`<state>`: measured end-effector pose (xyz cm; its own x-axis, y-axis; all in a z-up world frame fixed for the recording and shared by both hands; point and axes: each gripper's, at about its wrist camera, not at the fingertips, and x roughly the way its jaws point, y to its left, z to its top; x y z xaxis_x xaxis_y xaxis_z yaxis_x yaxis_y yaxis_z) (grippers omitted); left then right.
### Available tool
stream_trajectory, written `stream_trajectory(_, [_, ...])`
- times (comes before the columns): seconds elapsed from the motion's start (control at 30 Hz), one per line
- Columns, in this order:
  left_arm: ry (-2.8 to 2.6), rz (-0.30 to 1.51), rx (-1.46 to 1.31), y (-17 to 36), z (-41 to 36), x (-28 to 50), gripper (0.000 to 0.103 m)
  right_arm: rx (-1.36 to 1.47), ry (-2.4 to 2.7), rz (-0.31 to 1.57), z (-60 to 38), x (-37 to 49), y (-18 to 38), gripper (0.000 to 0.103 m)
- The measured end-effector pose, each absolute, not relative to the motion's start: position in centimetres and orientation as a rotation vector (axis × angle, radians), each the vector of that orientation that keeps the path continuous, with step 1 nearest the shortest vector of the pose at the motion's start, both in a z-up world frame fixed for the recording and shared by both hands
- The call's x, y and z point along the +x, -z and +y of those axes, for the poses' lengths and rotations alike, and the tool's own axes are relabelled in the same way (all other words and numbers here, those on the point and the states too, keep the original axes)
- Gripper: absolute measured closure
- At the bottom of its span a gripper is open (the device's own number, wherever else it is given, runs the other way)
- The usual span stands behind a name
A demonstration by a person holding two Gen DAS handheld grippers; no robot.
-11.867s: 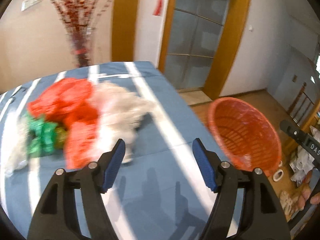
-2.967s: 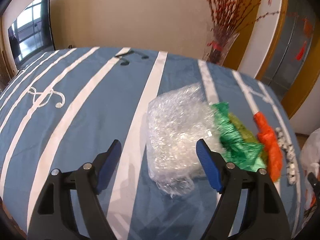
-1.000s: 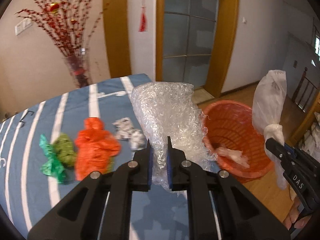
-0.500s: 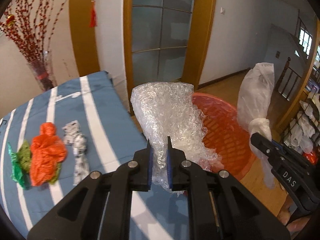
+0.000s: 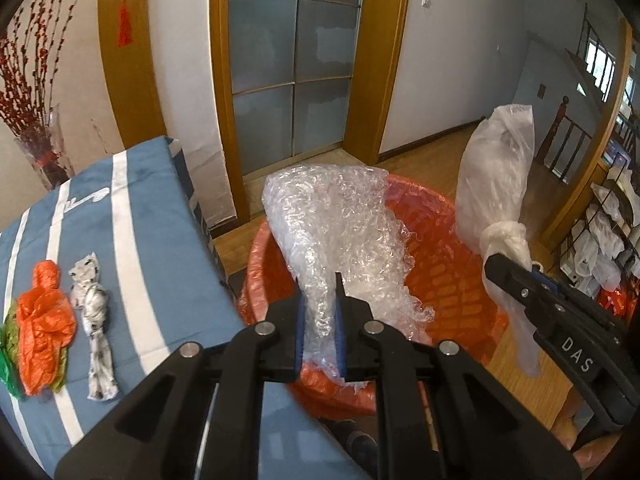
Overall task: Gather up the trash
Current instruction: 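Release the bubble wrap and clear bag into the basket with both grippers, then grasp the white dotted bag with the right gripper while the left grasps the green bag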
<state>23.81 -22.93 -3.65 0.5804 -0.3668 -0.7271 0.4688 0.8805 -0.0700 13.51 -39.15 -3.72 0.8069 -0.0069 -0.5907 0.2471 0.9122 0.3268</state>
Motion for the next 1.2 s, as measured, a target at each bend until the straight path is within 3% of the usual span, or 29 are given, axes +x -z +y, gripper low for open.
stream_trajectory(0.1, [0.489, 0.831, 0.142, 4.3, -23.7, 24.4, 0.082, 0.427, 0.135, 0.624, -39.8, 13.7, 4.2, 0.082])
stream_trajectory(0.2, [0.488, 0.832, 0.158, 4.7, -24.3, 24.5, 0.069, 0.439, 0.139, 0.631, -40.4, 13.7, 4.5, 0.075])
stream_trajectory(0.27, [0.486, 0.836, 0.162, 4.9, -24.3, 24.5, 0.066, 0.437, 0.149, 0.63, -40.6, 13.4, 4.7, 0.064])
stream_trajectory(0.33, [0.48, 0.842, 0.161, 5.0, -24.2, 24.5, 0.064, 0.438, 0.16, 0.629, -40.9, 13.1, 4.9, 0.061])
stream_trajectory(0.8, [0.411, 0.806, 0.142, 3.3, -19.6, 23.4, 0.048, 0.394, 0.188, 0.601, -40.1, 11.5, 3.0, 0.061])
stream_trajectory(1.2, [0.242, 0.725, 0.089, 0.5, -7.8, 21.4, 0.042, 0.273, 0.025, 0.601, -31.2, 13.7, 0.9, 0.061])
